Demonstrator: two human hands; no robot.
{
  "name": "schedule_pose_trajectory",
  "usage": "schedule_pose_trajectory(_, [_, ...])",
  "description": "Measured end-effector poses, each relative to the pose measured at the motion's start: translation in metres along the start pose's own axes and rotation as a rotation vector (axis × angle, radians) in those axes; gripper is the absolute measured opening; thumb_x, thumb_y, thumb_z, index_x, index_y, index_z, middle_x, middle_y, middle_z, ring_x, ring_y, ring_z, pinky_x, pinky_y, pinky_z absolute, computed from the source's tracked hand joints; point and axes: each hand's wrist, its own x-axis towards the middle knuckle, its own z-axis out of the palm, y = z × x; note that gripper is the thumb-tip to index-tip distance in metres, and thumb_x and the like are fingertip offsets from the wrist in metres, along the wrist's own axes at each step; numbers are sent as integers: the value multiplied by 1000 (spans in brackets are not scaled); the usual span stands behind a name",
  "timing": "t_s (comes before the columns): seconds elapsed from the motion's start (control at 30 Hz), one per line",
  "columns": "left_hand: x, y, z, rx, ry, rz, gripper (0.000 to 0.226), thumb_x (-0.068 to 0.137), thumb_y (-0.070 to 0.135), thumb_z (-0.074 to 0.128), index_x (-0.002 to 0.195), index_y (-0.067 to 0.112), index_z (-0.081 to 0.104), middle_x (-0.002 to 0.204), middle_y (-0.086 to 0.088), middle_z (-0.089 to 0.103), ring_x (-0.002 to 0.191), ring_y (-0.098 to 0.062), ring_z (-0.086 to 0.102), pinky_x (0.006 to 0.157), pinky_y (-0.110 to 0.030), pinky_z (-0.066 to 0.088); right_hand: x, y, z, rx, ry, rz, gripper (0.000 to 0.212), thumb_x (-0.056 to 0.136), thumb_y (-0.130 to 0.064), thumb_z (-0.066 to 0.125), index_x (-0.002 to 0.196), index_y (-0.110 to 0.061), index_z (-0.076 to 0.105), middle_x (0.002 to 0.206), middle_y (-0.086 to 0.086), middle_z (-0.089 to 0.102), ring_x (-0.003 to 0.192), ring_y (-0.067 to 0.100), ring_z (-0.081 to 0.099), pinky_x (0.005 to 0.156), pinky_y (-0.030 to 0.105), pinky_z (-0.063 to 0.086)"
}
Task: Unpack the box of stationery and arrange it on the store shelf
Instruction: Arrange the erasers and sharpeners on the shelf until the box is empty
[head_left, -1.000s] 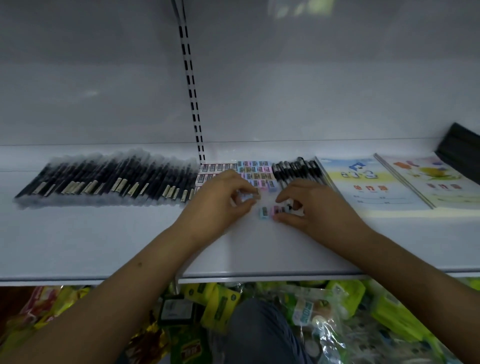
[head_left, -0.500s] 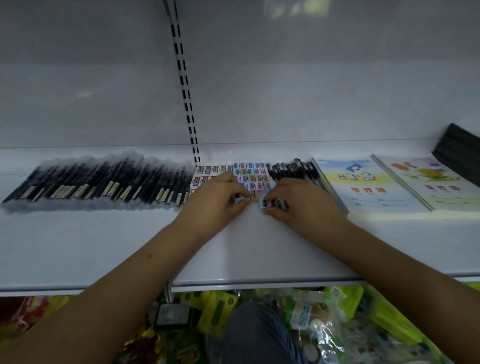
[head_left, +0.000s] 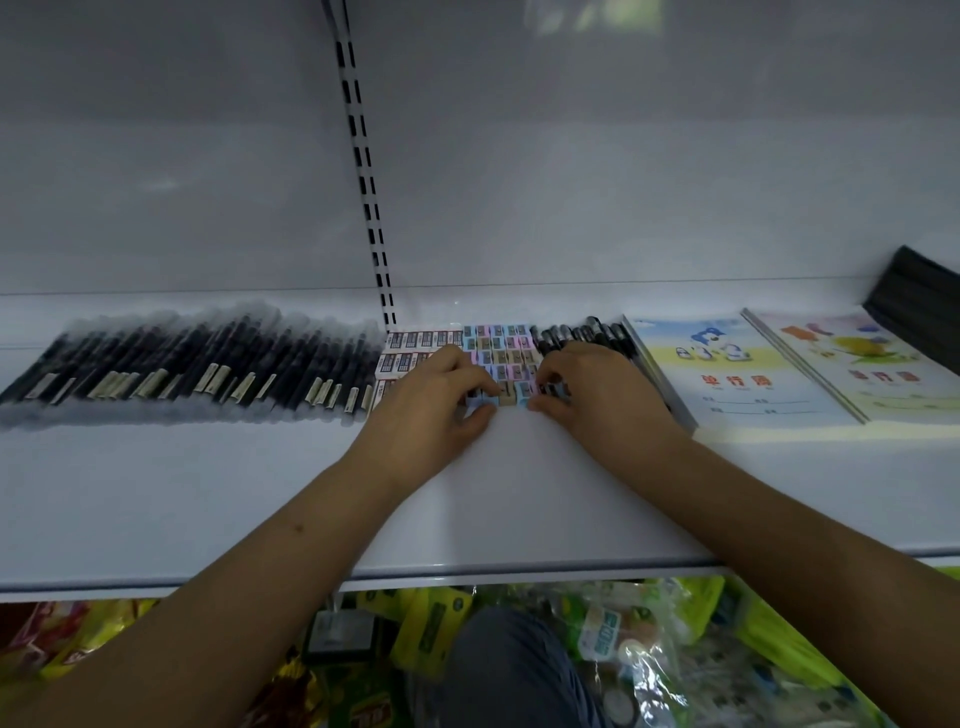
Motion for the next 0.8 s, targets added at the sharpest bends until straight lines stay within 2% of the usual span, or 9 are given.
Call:
schedule_pose_trajectory(0.1, [0, 1, 0, 1, 7, 11, 17, 88, 19, 70, 105, 20, 72, 100, 4, 57, 84, -12, 56, 71, -32, 53, 2, -1, 0, -3, -4, 8, 23, 89, -34, 68, 100, -15, 66, 96, 0, 58, 88, 16, 55, 76, 30, 47])
schedule_pose_trajectory(0.33, [-1, 0, 0, -10, -13, 15, 20, 89, 15, 67, 109, 20, 70, 103, 4, 54, 87, -12, 56, 77, -35, 54, -13, -1, -9, 34, -48, 0, 37, 89, -27, 68, 124, -17, 59, 108, 1, 62, 89, 9, 50, 81, 22, 42])
schedule_pose_trajectory(0.43, [-1, -1, 1, -10, -22, 14, 22, 89, 13, 67, 110, 20, 69, 103, 4, 53, 86, -11, 56, 77, -35, 54, -22, -5, -12, 78, -70, 2, 36, 87, -27, 71, 120, -17, 61, 106, 0, 62, 86, 9, 51, 79, 23, 44])
schedule_pose_trajectory(0.57, [-5, -2, -6, -96, -38, -31, 28, 91, 16, 66, 118, 20, 65, 108, 7, 49, 87, -5, 54, 84, -28, 52, -31, -16, -10, 151, -46, -54, 25, 82, -30, 76, 101, -17, 64, 89, -8, 56, 70, 4, 50, 70, 22, 43])
schedule_pose_trajectory(0.63, [-9, -5, -15, -179, -47, -78, 27, 92, 18, 64, 119, 23, 63, 109, 10, 47, 91, -4, 56, 88, -25, 51, -29, -26, -3, 189, -51, -110, 21, 82, -29, 77, 94, -17, 65, 86, -8, 54, 71, 5, 51, 72, 22, 44])
schedule_pose_trajectory(0.7, [-15, -9, -24, -207, -31, -126, 23, 93, 19, 62, 115, 26, 64, 108, 15, 48, 90, -4, 59, 86, -23, 52, -25, -35, 3, 235, -66, -175, 19, 82, -25, 77, 96, -16, 68, 92, -5, 58, 77, 8, 55, 78, 23, 48])
schedule_pose_trajectory(0.8, [-26, -13, -29, -185, -10, -146, 19, 94, 20, 61, 110, 28, 64, 104, 18, 49, 88, -5, 58, 80, -23, 51, -18, -36, 3, 268, -16, -206, 32, 85, -21, 74, 116, -15, 67, 106, -4, 60, 84, 5, 55, 83, 19, 47])
